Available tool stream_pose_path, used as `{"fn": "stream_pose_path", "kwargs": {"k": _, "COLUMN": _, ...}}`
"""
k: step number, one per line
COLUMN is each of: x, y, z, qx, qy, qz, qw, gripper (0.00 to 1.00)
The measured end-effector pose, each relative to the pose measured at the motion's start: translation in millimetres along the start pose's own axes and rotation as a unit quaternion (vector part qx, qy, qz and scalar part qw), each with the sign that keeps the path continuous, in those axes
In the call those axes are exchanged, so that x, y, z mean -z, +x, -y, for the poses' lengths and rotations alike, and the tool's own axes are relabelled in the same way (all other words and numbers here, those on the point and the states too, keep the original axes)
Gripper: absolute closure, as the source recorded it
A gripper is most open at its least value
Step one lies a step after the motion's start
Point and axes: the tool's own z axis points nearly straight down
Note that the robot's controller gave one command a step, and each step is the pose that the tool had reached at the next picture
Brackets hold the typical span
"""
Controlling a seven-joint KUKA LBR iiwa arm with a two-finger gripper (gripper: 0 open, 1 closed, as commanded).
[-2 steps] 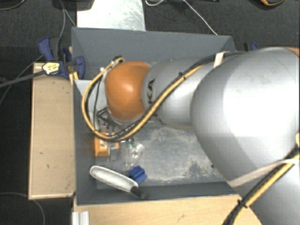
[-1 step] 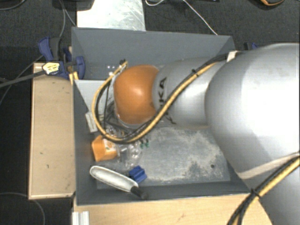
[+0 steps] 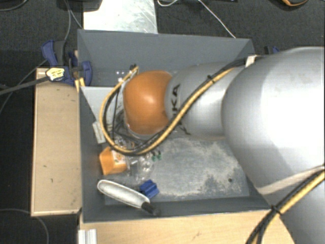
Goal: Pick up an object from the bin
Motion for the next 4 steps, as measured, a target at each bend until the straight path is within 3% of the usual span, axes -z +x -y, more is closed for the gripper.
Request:
{"fn": "stream_pose_path", "kwargs": {"k": 1, "x": 0.9, "y": 0.1, "z": -0.2, "qx": 0.000, "qy": 0.000, "qz": 0.0001, "qw": 1.0000, "gripper": 1.00}}
{"fn": "stream_pose_path", "kwargs": {"k": 2, "x": 37.2, "y": -3.4, "z": 6.9, "qx": -0.007, "qy": 0.000, "qz": 0.0029, "qw": 1.0000, "gripper": 1.00}}
{"fn": "stream_pose_path", "kwargs": {"k": 3, "x": 125.9, "y": -2.1, "z": 9.8, "qx": 0.012, "qy": 0.000, "qz": 0.0001, "qw": 0.9999, "gripper": 1.00}}
{"fn": "stream_pose_path", "kwargs": {"k": 4, "x": 195.2, "y": -2.9, "z": 10.6, "qx": 0.012, "qy": 0.000, "qz": 0.0048, "qw": 0.9999, "gripper": 1.00}}
